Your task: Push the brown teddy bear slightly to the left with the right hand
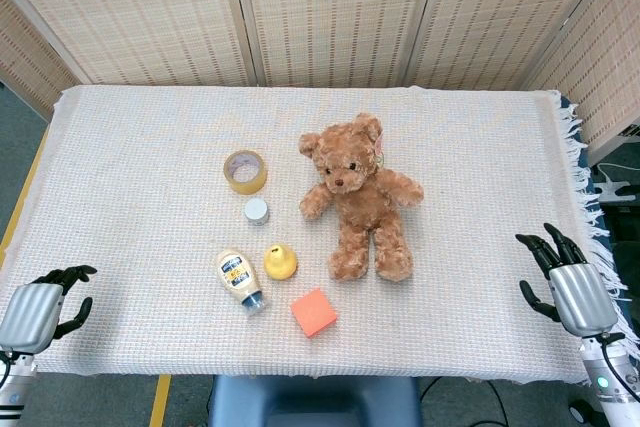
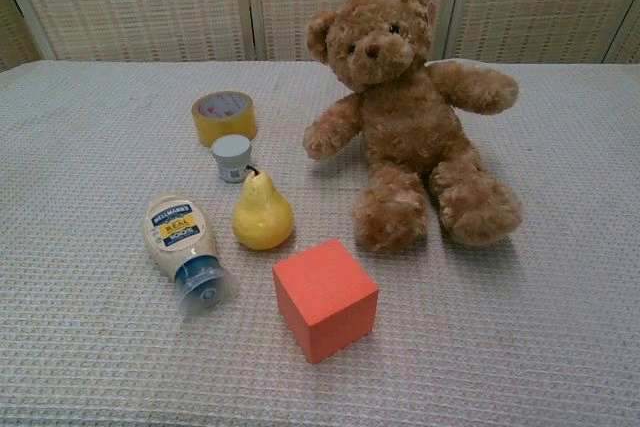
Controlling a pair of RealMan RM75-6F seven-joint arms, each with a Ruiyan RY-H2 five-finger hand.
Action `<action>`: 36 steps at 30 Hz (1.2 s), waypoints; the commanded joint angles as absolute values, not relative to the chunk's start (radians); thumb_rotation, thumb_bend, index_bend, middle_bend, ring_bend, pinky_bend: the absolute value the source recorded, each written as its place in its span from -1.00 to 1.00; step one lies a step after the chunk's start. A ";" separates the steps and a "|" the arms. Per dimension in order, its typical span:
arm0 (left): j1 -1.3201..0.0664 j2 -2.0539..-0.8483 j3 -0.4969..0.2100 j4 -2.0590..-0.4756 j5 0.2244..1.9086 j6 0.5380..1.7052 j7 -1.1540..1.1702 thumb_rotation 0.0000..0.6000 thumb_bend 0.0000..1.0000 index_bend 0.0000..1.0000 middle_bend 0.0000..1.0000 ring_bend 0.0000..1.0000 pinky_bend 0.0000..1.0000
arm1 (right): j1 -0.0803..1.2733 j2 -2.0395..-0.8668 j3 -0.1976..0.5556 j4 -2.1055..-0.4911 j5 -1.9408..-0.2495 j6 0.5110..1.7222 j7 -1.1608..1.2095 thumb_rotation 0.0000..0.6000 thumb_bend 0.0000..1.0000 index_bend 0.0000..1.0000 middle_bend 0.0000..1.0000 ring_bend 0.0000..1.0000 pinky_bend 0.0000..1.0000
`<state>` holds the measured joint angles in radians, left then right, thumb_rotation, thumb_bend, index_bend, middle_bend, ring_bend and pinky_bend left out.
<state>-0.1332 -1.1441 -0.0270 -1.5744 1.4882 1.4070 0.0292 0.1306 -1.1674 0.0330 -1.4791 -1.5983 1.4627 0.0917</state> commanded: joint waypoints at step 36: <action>-0.129 -1.104 -0.015 -1.607 1.495 1.405 -0.010 1.00 -0.13 -0.34 -0.19 -0.25 0.07 | 0.326 -1.486 0.109 -1.150 -1.684 1.446 -0.219 1.00 -0.50 -0.48 -0.51 -0.72 -0.32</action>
<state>-0.1291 -1.1042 -0.0150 -1.6066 1.4946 1.4056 -0.0101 0.3150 -1.4753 0.1064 -1.1597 -1.6788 1.4539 -0.2069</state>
